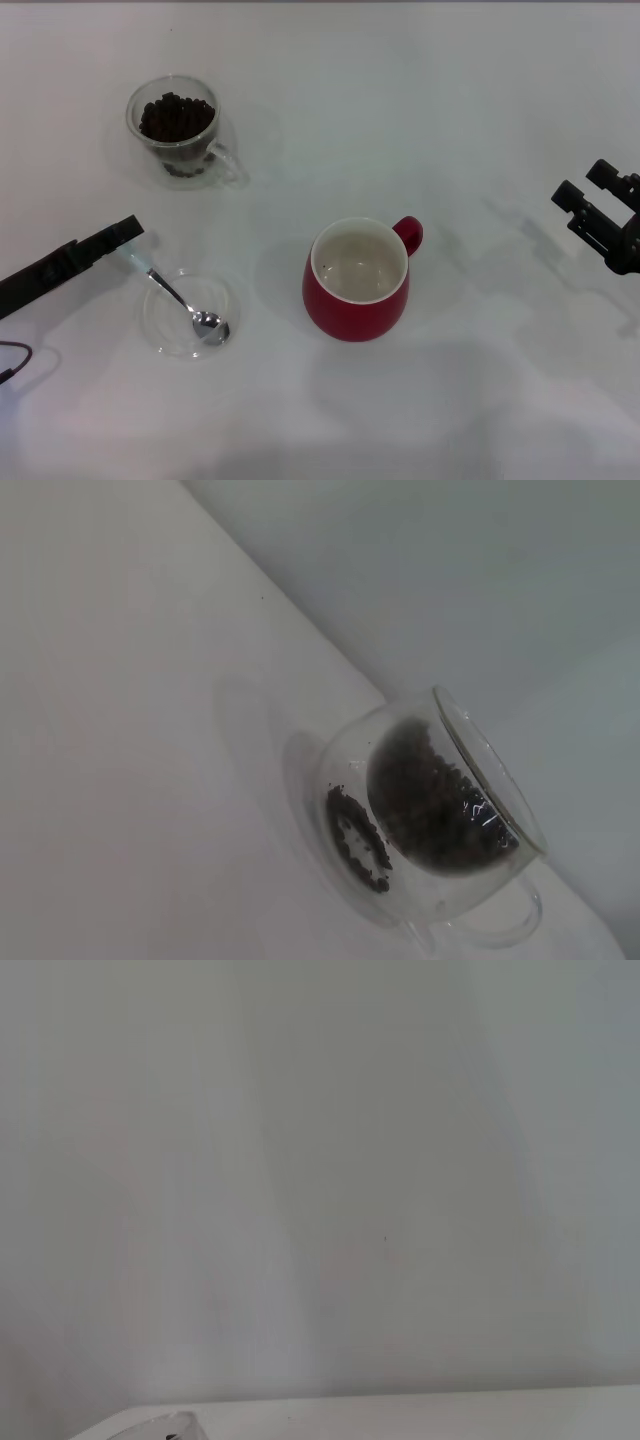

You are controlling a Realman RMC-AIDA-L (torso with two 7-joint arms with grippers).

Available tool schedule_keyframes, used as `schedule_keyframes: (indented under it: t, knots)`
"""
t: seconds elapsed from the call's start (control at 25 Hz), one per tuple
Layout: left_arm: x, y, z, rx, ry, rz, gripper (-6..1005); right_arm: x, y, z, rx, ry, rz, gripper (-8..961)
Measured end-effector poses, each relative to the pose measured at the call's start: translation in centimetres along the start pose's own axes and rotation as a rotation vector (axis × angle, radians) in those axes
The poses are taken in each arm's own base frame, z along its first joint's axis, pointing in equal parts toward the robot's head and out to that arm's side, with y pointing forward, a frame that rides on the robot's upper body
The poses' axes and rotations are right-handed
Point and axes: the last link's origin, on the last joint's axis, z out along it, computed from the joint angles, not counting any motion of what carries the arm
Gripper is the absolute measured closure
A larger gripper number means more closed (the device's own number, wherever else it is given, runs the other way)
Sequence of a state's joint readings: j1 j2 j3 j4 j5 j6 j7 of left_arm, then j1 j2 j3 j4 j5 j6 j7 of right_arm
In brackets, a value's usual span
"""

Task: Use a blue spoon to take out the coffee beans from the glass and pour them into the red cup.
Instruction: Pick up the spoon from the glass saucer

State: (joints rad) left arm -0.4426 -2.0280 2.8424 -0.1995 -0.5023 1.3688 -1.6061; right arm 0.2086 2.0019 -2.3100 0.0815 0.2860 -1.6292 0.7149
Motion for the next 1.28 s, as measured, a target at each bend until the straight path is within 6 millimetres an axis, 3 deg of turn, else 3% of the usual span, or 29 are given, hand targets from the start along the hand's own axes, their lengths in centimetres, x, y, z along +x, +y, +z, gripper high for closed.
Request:
schedule_keyframes:
  t: [0.16,0.28,0.52,1.28]
  knots:
    - [-0.02,0.01,-0.03,-0.001,0.0,0.016,317,0.03,0.01,-0.06,0.001,0.001,0.0,290]
    - [-0.05,0.07,0.0,-0.005,0.0,0.026,542,0.06,0.07,-0.01,-0.004,0.003,0.001,290]
    - [-0.05,0.16,0.06,-0.009,-0.001,0.031,788,0.02,0.08,0.1,-0.007,0.002,0.0,290]
    - [0.36,0.37,0.32,-0.02,0.025,0.026,860,0.01,-0.06,0.21,-0.001,0.004,-0.002,290]
